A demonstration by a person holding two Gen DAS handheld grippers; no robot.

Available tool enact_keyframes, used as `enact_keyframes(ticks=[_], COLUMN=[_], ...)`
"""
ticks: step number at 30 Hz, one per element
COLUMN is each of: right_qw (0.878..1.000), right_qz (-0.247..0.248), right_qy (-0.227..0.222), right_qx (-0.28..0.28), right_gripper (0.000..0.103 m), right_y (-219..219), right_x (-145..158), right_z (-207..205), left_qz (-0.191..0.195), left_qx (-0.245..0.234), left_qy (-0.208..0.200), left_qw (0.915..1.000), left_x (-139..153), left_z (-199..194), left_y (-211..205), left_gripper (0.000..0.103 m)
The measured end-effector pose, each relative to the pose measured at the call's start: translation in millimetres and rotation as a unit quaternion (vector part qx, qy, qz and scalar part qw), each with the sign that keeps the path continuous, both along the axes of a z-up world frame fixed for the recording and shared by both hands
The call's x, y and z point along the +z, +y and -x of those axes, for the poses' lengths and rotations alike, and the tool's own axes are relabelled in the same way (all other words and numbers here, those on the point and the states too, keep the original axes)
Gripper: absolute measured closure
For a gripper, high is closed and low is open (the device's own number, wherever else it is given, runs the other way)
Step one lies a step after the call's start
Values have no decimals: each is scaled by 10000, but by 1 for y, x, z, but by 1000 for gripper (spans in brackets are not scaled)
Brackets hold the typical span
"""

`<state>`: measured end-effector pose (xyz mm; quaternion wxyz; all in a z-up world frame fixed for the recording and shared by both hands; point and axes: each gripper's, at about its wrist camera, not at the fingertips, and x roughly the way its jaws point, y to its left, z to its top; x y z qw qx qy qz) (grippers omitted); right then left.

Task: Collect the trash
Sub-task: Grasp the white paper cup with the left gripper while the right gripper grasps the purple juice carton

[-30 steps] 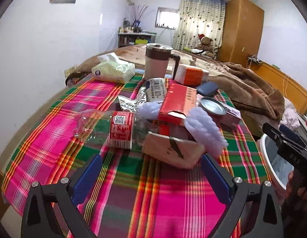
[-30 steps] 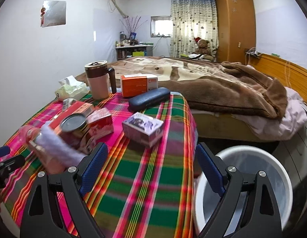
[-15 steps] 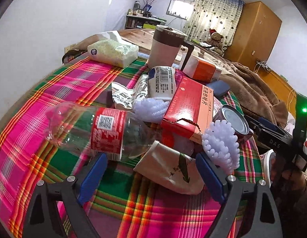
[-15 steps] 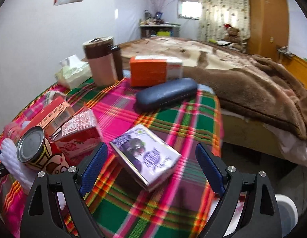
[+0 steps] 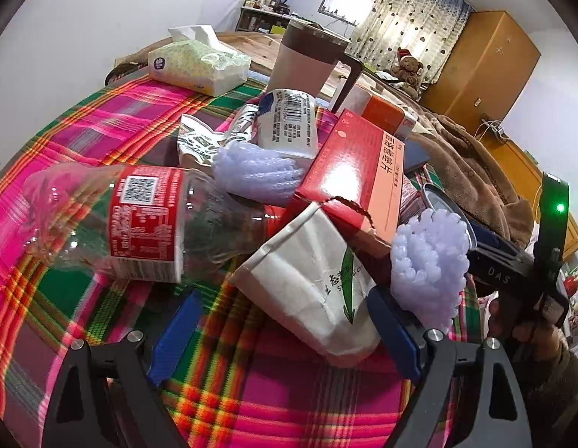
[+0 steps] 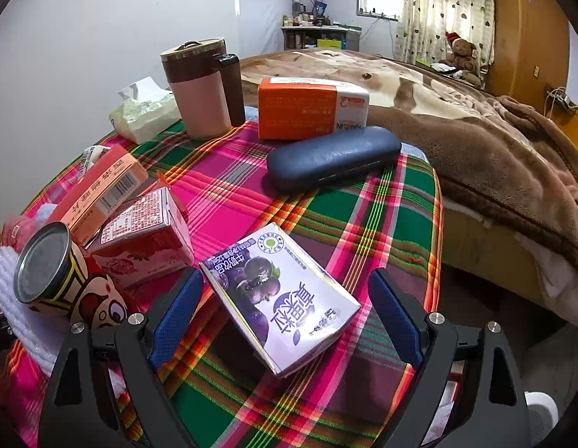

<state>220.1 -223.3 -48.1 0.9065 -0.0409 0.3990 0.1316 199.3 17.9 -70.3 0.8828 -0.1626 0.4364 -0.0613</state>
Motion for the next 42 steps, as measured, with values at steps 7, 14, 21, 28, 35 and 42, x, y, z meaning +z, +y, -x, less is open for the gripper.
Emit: enact_keyframes(ticks=[7, 14, 21, 28, 35, 42], right_qw=[10000, 9999, 9998, 9991, 9976, 9956], right_qz=[-3, -50, -121, -210, -385, -519], right_qy=[58, 30, -69, -259, -471, -663], right_qx=[-78, -85, -162, -277, -335, -399], right_gripper=[28, 36, 37, 38, 38, 38], right_y=[-1, -3, -5, -10, -12, -14], right_x=[-3, -3, 0, 9, 21, 32], right_z=[-1, 3, 11, 25, 44, 61], left_qz=[359, 253, 234, 56, 17, -144], left_qx=[63, 93, 99, 71, 3, 0], left_qy=[22, -55, -209, -496, -653, -851], left_qw=[9993, 9996, 9995, 9987, 9979, 9963], left_x=[-5, 0, 4, 17, 25, 31], left_z=[-10, -9, -4, 12, 30, 55], left_y=[-6, -7, -2, -3, 1, 7], left_gripper=[19, 40, 57, 64, 70, 74])
